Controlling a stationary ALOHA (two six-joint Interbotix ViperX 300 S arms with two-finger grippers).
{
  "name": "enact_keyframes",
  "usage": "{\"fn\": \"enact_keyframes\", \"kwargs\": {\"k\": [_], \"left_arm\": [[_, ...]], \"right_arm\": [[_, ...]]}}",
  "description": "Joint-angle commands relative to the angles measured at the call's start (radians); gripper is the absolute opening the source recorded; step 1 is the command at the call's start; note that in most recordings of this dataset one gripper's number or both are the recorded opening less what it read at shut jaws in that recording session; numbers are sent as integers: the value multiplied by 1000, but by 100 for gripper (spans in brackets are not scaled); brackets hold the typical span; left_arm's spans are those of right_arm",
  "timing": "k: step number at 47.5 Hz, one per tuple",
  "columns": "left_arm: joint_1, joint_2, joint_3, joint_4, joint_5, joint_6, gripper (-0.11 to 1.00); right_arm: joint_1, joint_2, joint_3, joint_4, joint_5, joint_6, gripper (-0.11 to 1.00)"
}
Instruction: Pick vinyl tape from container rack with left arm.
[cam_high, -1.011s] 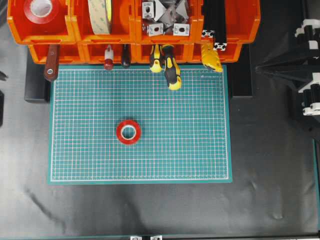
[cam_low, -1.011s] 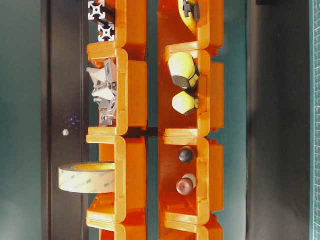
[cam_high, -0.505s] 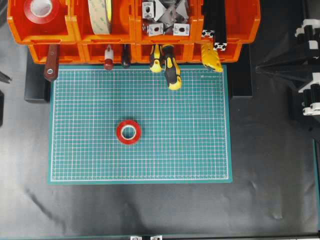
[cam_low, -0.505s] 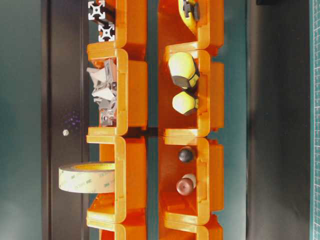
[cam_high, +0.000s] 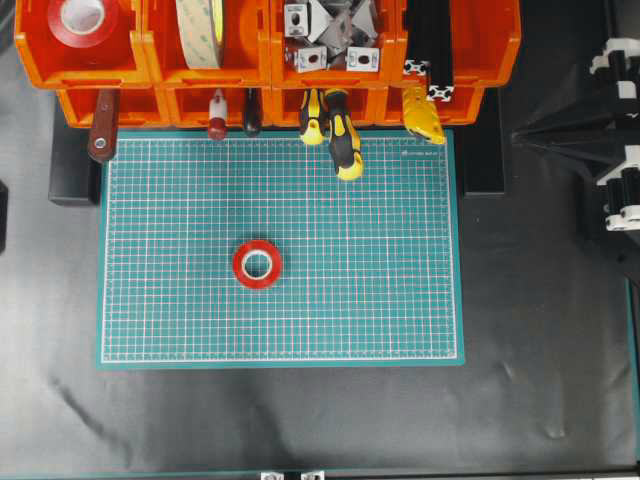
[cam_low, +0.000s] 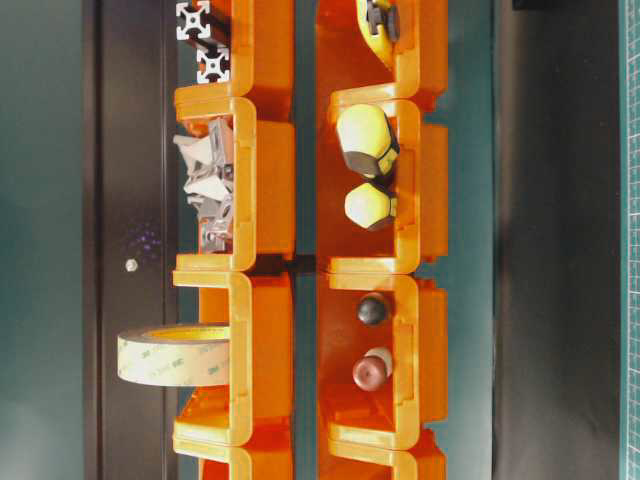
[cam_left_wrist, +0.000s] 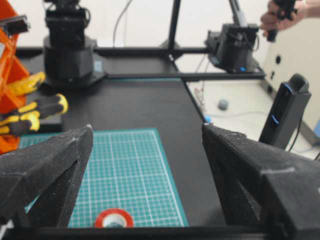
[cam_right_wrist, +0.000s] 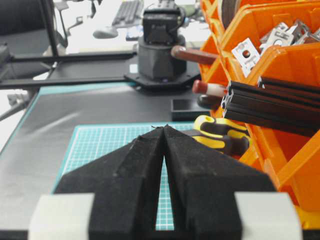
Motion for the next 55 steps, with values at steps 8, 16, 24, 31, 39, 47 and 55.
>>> {"fn": "enact_keyframes", "kwargs": {"k": [8, 16, 24, 31, 39, 47, 55], "left_arm": [[2, 6, 2, 0, -12, -2, 85], [2, 3, 8, 0, -12, -2, 85], [5, -3, 8, 2, -12, 2, 85], [18, -25, 8, 0, -6, 8, 85], [21, -31, 21, 2, -8, 2, 84], [23, -31, 20, 0, -8, -6, 85], [25, -40, 17, 2, -9, -8, 84]], "right_arm": [[-3, 6, -17, 2, -11, 0, 0], [-3, 6, -15, 2, -11, -2, 0], [-2, 6, -17, 2, -9, -2, 0], [-2, 6, -17, 2, -8, -2, 0], [-2, 6, -15, 2, -6, -2, 0], [-2, 8, -15, 2, 26, -2, 0], [-2, -12, -18, 2, 144, 2, 0]]}}
